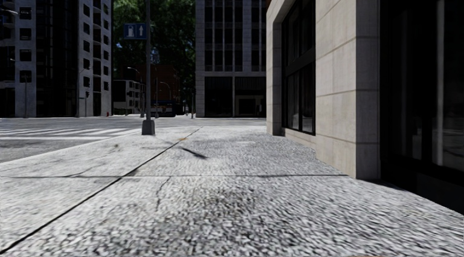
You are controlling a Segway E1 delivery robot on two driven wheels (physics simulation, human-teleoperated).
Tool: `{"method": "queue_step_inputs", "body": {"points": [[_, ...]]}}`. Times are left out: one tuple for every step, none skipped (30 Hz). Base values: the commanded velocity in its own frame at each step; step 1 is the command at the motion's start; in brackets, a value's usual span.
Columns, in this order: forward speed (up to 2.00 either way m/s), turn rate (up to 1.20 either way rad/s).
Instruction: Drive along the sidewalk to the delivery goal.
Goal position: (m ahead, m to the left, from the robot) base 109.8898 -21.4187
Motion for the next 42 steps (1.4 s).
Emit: {"method": "queue_step_inputs", "body": {"points": [[2.0,0.26],[2.0,0.26],[2.0,0.26],[2.0,0.26],[2.0,0.26],[2.0,0.26],[2.0,0.26],[2.0,0.26],[2.0,0.26],[2.0,0.26],[2.0,0.26],[2.0,0.26],[2.0,0.26],[2.0,0.26],[2.0,0.26],[2.0,0.26],[2.0,0.26],[2.0,0.26],[2.0,0.26],[2.0,0.26],[2.0,0.26],[2.0,0.26],[2.0,0.26],[2.0,0.26],[2.0,0.26],[2.0,0.26],[2.0,0.26],[2.0,0.26],[2.0,0.26],[2.0,0.24],[2.0,0.0],[2.0,0.0],[2.0,0.0],[2.0,0.0],[2.0,0.0],[2.0,0.0],[2.0,0.0],[2.0,0.0],[2.0,0.0],[2.0,0.0],[2.0,0.0],[2.0,0.0]]}}
